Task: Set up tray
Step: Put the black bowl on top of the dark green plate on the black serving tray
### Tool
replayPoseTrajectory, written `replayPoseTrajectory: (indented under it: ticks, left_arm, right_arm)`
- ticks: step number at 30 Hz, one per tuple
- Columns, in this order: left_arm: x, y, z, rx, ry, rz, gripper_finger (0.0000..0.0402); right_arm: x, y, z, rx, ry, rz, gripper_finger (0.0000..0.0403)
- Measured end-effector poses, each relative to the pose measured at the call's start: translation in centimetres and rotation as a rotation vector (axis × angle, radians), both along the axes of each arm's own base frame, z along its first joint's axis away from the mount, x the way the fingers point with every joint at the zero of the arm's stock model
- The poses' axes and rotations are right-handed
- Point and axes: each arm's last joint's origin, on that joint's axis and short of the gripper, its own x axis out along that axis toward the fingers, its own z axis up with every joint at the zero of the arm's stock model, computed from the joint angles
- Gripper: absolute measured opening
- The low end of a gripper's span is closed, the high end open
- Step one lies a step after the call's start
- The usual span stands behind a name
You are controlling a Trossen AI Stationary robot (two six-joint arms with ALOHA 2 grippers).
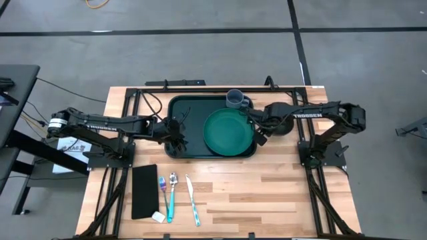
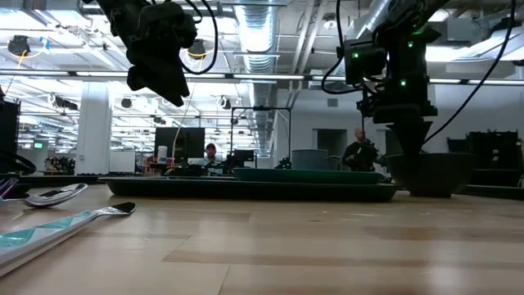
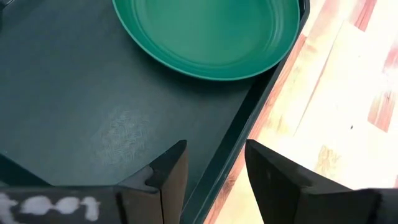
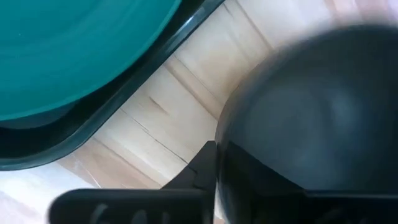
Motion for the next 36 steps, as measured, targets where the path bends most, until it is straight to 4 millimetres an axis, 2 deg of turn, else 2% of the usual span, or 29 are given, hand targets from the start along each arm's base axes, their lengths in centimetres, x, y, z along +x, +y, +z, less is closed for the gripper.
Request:
replayPoseTrajectory:
  ticks: [2,12,18,21,25,31,36]
  left_arm:
    - [0.0,0.0,0.0,0.0,0.0,0.0,0.0148]
    - [-0.1,0.0,-0.1,0.004,0.015,-0.003,0.0148]
    - [-0.5,0.1,-0.4,0.059,0.073,-0.015,0.0148]
    - [-0.9,0.3,-0.6,0.074,0.115,0.006,0.0148]
    - [-1.0,0.6,-0.6,0.068,0.122,0.026,0.0148]
    - [-1.0,1.2,-0.6,0.048,0.115,0.079,0.0148]
    - [-1.0,1.4,-0.6,0.038,0.111,0.099,0.0148]
  right_arm:
    - [0.0,0.0,0.0,-0.002,0.0,0.002,0.0007]
    - [-0.2,0.3,0.7,0.014,-0.042,-0.041,0.0006]
    - [-1.0,1.1,2.6,-0.002,-0.129,-0.076,0.0003]
    - [-1.2,1.7,4.3,-0.008,-0.164,-0.049,0.0003]
    - [-0.2,2.6,7.0,-0.022,-0.225,0.073,0.0002]
    - [2.6,4.0,10.6,-0.051,-0.304,0.3,0.0002]
    - [5.4,5.0,12.2,-0.067,-0.308,0.542,0.0002]
